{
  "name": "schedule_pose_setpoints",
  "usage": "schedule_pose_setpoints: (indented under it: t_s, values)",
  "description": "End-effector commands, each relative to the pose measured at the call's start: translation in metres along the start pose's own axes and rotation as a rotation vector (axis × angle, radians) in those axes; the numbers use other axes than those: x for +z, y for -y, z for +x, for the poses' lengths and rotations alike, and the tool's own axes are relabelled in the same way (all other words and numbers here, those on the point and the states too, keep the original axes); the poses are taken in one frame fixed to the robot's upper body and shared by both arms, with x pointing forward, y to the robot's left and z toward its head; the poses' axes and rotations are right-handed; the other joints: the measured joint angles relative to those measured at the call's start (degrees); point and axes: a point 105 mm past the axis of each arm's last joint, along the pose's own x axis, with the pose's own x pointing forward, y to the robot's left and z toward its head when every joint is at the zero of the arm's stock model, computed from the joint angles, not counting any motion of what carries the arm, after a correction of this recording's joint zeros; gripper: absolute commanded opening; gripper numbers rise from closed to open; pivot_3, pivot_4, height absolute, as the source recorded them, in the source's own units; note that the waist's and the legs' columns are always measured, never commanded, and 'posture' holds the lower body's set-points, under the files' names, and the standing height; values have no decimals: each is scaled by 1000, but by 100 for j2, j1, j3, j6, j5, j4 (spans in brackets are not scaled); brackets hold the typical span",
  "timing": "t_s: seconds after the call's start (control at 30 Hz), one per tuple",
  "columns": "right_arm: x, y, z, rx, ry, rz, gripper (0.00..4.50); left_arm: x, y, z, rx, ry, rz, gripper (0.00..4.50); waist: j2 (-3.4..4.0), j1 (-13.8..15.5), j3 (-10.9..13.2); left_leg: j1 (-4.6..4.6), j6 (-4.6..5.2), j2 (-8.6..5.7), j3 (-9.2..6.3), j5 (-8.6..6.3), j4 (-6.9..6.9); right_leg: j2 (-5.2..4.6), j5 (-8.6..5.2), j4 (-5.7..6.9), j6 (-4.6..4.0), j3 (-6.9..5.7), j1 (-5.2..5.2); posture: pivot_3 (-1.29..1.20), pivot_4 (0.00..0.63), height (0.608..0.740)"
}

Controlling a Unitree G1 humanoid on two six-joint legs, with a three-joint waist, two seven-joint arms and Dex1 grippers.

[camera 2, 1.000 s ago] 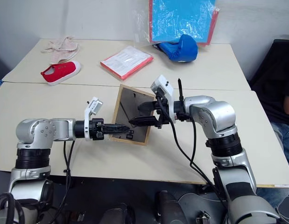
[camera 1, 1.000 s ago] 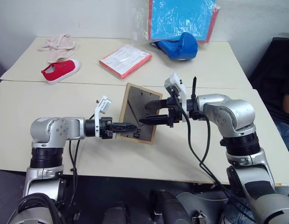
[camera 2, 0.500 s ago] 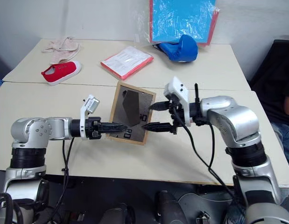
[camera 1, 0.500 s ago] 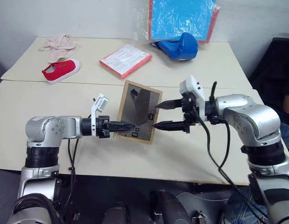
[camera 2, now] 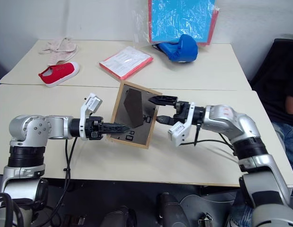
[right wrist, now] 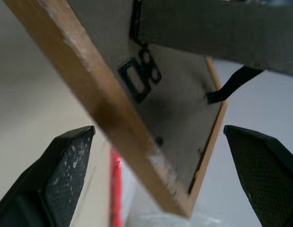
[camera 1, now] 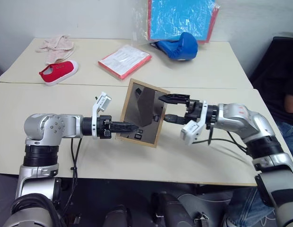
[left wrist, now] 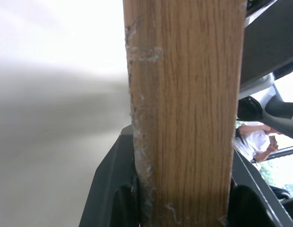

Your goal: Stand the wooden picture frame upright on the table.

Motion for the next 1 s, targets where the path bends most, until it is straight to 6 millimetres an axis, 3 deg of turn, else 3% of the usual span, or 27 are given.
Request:
schedule_pose_setpoints:
  t_s: [0.03,0.2,0.4,0.53,0.67,0.8,0.83,0.9,0.93,1.0]
  values:
    - [-12,13,15,-118,-29,-75,4119,10,16,-2,-53,8,49,1288,0,8,0,0,1,0,0,0,0,0,0,0,-1,0,0,0,150,740]
    - [-18,11,22,-148,-20,-149,2794,8,15,-7,-39,4,49,1288,0,13,0,-1,4,-1,1,2,-1,-1,-1,1,-2,1,-1,0,150,740]
    - [-14,19,20,-215,27,-180,1270,12,8,-19,33,52,68,3107,0,6,0,0,5,-3,2,2,-1,-1,-1,0,-2,2,0,0,150,740]
    - [-13,26,21,-246,52,-165,1257,27,13,-45,98,154,140,4346,-1,-48,1,0,4,-2,3,2,-2,1,-1,2,-2,2,-1,0,150,740]
    - [-15,27,22,-234,68,-71,1257,32,42,-88,189,231,334,4500,-7,-163,4,1,1,-1,0,5,-2,1,-1,5,-2,2,-1,0,150,740]
    - [-24,8,31,-195,-8,359,1257,11,71,-103,256,195,554,4500,-9,-212,5,10,3,-2,-3,6,-9,-1,-1,-2,-2,3,6,0,150,740]
    - [-33,2,34,-165,-96,677,1257,7,72,-104,319,183,633,4500,-12,-202,5,14,4,-2,-4,6,-6,0,-1,-1,-2,2,11,0,150,740]
    - [-11,2,38,-86,70,1299,1257,3,74,-104,403,188,748,4500,-18,-150,1,22,8,6,-32,6,-2,2,0,-4,-1,-1,28,0,150,740]
    - [-2,9,37,-64,145,1439,1257,2,74,-103,418,195,770,4500,-2,-101,11,15,12,10,-51,-1,9,2,0,6,-1,-2,32,0,150,740]
    - [-10,17,38,-113,143,1611,1257,-2,75,-98,433,214,804,4500,8,-16,16,-5,22,0,-60,2,10,-9,5,2,7,-8,24,0,150,740]
